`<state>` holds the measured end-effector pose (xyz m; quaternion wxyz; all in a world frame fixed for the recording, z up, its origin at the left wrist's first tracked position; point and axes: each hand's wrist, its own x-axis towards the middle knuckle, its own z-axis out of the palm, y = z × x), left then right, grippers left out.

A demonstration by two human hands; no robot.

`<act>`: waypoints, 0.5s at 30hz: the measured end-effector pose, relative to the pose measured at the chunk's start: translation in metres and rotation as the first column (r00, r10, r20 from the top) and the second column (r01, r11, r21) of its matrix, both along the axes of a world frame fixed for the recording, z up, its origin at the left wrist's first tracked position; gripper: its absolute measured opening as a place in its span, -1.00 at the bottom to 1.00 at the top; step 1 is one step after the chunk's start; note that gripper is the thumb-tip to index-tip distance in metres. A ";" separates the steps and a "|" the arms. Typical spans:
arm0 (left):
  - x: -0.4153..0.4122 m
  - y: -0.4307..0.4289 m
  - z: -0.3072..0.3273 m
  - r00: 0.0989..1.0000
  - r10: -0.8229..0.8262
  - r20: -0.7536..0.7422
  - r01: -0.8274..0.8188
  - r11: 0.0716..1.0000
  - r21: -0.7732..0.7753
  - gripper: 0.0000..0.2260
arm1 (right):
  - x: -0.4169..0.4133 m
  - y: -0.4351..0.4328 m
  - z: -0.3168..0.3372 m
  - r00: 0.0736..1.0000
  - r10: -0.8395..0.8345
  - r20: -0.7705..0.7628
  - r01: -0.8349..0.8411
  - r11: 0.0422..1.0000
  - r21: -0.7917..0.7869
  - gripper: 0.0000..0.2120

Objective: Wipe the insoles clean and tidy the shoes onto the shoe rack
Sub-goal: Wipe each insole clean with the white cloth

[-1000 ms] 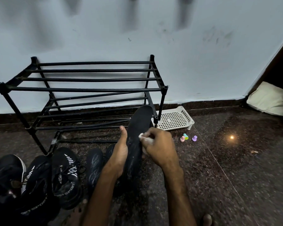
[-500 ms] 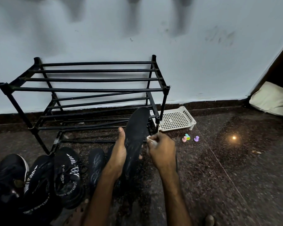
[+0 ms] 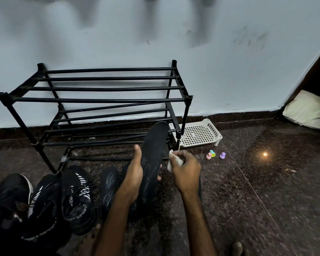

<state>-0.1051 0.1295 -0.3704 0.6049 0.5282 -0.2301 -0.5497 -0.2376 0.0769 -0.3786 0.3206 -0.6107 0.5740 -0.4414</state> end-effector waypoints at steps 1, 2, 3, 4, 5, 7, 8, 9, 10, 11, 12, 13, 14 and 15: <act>-0.001 -0.001 0.000 1.000 -0.001 -0.015 0.001 1.000 0.001 -0.29 | 0.002 0.000 0.004 0.999 0.032 0.032 -0.031 0.998 -0.058 -0.93; -0.002 -0.001 -0.001 1.000 0.000 -0.029 0.001 1.000 0.006 -0.29 | 0.006 0.000 0.009 0.996 0.079 0.044 -0.074 0.990 -0.119 -0.93; -0.002 -0.001 -0.003 0.999 0.000 -0.034 0.001 1.000 0.011 -0.30 | 0.010 0.001 0.013 0.991 0.129 0.035 -0.122 0.978 -0.168 -0.93; -0.003 -0.001 -0.003 0.999 -0.003 -0.046 0.004 1.000 0.008 -0.31 | 0.014 0.003 0.015 0.986 0.166 0.005 -0.162 0.968 -0.194 -0.92; -0.004 -0.001 -0.004 0.999 -0.014 -0.052 0.014 1.000 -0.002 -0.33 | 0.016 0.004 0.015 0.984 0.173 -0.041 -0.177 0.967 -0.186 -0.92; -0.005 -0.001 -0.003 0.999 -0.044 -0.022 0.044 0.999 -0.020 -0.35 | 0.012 0.002 0.005 0.983 0.114 -0.144 -0.128 0.987 -0.096 -0.90; -0.005 0.000 0.000 0.999 -0.046 -0.016 0.046 0.999 -0.019 -0.35 | 0.007 0.000 -0.001 0.975 0.072 -0.210 -0.081 0.996 -0.033 -0.90; -0.005 0.000 0.001 0.998 -0.040 -0.047 0.039 0.999 -0.010 -0.33 | 0.000 -0.001 -0.007 0.964 0.048 -0.262 -0.045 0.999 0.017 -0.91; -0.004 0.000 0.003 0.996 -0.025 -0.084 0.025 1.000 -0.001 -0.30 | -0.005 -0.003 -0.013 0.966 0.035 -0.258 -0.025 0.999 0.042 -0.92; -0.003 0.000 0.004 0.995 -0.013 -0.098 0.014 1.000 0.002 -0.29 | -0.009 -0.005 -0.015 0.979 0.023 -0.205 -0.015 0.999 0.041 -0.93; -0.002 0.000 0.003 0.996 -0.011 -0.086 0.011 1.000 0.005 -0.29 | -0.011 -0.005 -0.015 0.991 0.014 -0.132 -0.013 1.000 0.009 -0.93; -0.002 -0.001 0.002 0.998 -0.012 -0.069 0.013 1.000 0.009 -0.30 | -0.011 -0.005 -0.011 0.997 0.014 -0.077 -0.018 0.999 -0.051 -0.92; -0.002 0.000 0.001 0.997 -0.017 -0.070 0.017 1.000 0.012 -0.30 | -0.008 -0.004 -0.004 0.999 0.036 -0.039 -0.040 0.991 -0.126 -0.91; -0.001 0.000 -0.001 0.997 -0.025 -0.069 0.026 1.000 0.012 -0.29 | -0.005 -0.003 0.004 0.996 0.090 -0.021 -0.092 0.976 -0.200 -0.91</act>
